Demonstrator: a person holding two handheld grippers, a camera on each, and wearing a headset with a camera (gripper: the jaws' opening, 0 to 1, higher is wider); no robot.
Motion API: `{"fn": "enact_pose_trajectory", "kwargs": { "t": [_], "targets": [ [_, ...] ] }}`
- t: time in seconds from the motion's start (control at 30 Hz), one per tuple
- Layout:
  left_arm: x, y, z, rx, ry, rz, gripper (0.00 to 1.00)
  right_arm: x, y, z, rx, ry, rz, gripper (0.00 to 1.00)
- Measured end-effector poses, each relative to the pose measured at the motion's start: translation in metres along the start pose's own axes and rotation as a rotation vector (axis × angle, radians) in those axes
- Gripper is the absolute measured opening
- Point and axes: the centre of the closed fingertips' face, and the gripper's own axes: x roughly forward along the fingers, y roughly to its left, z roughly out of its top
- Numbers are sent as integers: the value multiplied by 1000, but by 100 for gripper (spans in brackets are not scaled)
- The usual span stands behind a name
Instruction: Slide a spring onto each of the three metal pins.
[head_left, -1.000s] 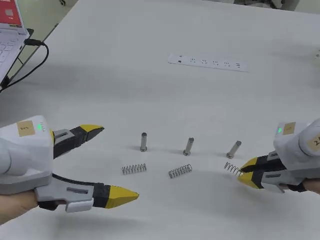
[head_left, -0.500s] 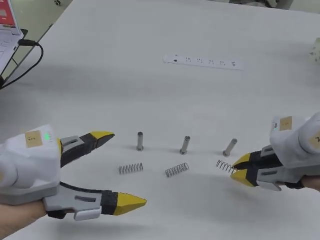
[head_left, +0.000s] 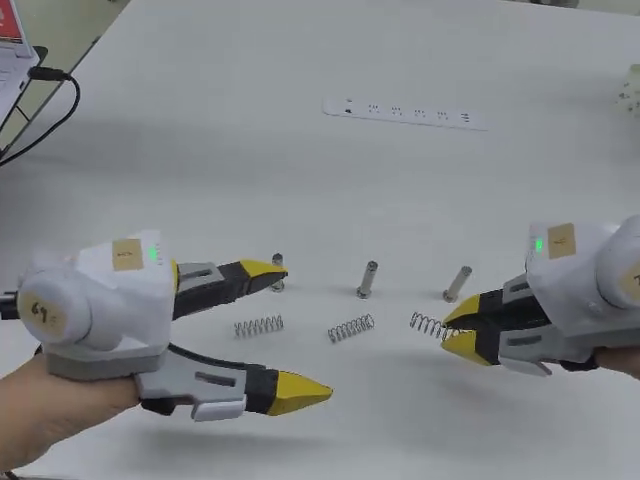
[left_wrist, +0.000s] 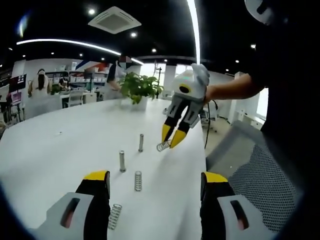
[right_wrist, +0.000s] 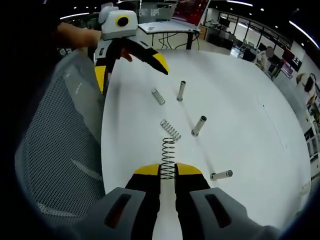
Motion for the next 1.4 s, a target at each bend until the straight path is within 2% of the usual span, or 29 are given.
{"fn": "enact_pose_trajectory", "kwargs": {
  "t": [0.07, 0.27, 0.43, 0.5, 0.7, 0.87, 1.4],
  "targets": [
    [4, 2, 1, 8, 11, -14, 68, -1, 2, 2, -19, -2, 2, 8],
    [18, 5, 13, 20, 1, -55, 62, -1, 3, 7, -42, -12, 7, 8],
    [33, 5, 14, 36, 11, -91, 57, 1, 6, 14, -61, -22, 15, 8],
    [37, 3, 14, 36, 18, -109, 54, 1, 8, 16, -71, -25, 17, 8],
    [49, -6, 19, 32, 6, -156, 42, 3, 13, 22, -105, -33, 26, 8],
    [55, -10, 19, 26, 3, -177, 36, 2, 16, 26, -165, -36, 27, 8],
    [65, -19, 20, 25, -8, -203, 20, 2, 23, 35, -205, -50, 30, 8]
  ]
}}
